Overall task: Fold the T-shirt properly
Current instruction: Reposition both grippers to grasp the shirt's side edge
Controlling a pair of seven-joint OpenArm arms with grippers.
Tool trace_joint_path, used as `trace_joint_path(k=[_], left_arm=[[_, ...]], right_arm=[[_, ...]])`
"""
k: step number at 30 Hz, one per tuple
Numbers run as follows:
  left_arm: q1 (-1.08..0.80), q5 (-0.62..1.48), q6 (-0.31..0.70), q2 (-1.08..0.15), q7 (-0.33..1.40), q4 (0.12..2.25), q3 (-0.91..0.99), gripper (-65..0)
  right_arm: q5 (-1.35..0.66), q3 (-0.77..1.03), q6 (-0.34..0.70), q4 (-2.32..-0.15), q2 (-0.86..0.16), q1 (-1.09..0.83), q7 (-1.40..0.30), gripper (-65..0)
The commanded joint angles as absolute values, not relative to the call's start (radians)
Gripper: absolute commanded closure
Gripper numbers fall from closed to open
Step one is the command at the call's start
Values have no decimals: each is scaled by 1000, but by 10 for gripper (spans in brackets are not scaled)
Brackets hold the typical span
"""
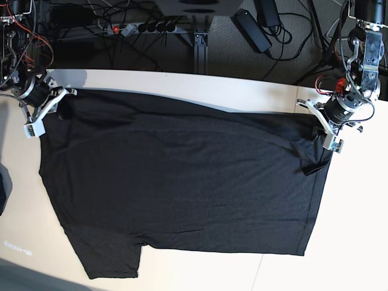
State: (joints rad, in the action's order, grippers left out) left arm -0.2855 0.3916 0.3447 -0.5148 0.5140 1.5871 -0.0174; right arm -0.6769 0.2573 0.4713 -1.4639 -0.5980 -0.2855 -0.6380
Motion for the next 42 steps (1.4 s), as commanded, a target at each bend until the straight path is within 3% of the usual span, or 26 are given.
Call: trace_joint_path(k=[1, 25, 29, 35, 39, 42], left_arm=[[-305, 385, 344, -527, 536, 1611, -5, 0], [-402, 385, 344, -526, 528, 1699, 23, 0], [-402, 385, 344, -527, 534, 1773, 102, -120], [-372, 501, 344, -533, 533, 1893, 310, -221], [-265, 543, 344, -535, 505, 1824, 344, -302], [-144, 567, 344, -535, 490, 1676, 324, -305]], right_arm=[[-672, 274, 523, -1481, -618, -301, -656, 0], [-669, 317, 523, -1546, -618, -394, -648, 0], [-669, 317, 524, -1546, -618, -394, -648, 0], [-669, 317, 524, -1546, -618, -393, -648, 0], [-651, 317, 523, -1546, -618, -393, -648, 0], [-651, 317, 523, -1546, -618, -393, -647, 0]])
